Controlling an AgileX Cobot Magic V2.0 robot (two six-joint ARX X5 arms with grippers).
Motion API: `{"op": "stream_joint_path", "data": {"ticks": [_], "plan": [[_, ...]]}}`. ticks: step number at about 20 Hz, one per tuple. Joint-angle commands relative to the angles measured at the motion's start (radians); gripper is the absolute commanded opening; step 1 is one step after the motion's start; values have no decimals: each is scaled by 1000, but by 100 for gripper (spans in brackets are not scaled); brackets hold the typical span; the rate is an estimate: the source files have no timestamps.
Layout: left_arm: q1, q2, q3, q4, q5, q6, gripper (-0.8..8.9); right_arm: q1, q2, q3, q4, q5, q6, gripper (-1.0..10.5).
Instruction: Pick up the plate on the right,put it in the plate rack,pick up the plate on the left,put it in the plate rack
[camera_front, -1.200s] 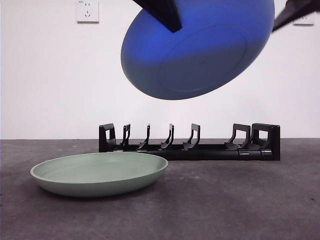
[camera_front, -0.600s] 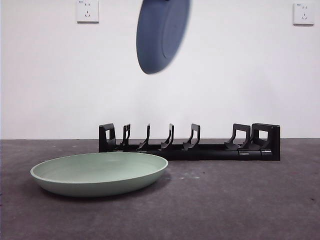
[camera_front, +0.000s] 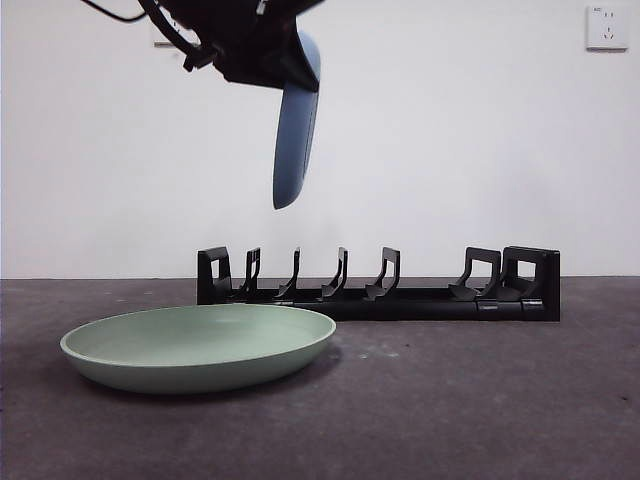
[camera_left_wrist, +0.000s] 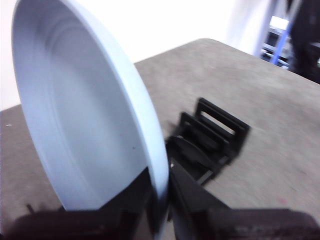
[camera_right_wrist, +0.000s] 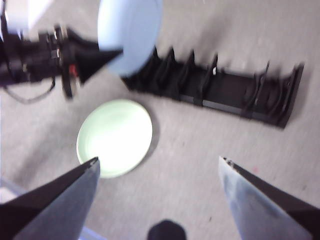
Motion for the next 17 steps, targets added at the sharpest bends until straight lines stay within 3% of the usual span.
{"op": "stream_joint_path", "data": {"ticks": [1, 9, 17], "plan": [[9, 33, 0, 54, -3, -36, -8, 1, -20, -72, -24, -2, -15, 406], [39, 145, 0, 81, -6, -50, -8, 1, -55, -290, 15, -2, -41, 406], [43, 212, 0, 79, -5, -50, -8, 1, -54, -317, 69, -2, -41, 406]]}}
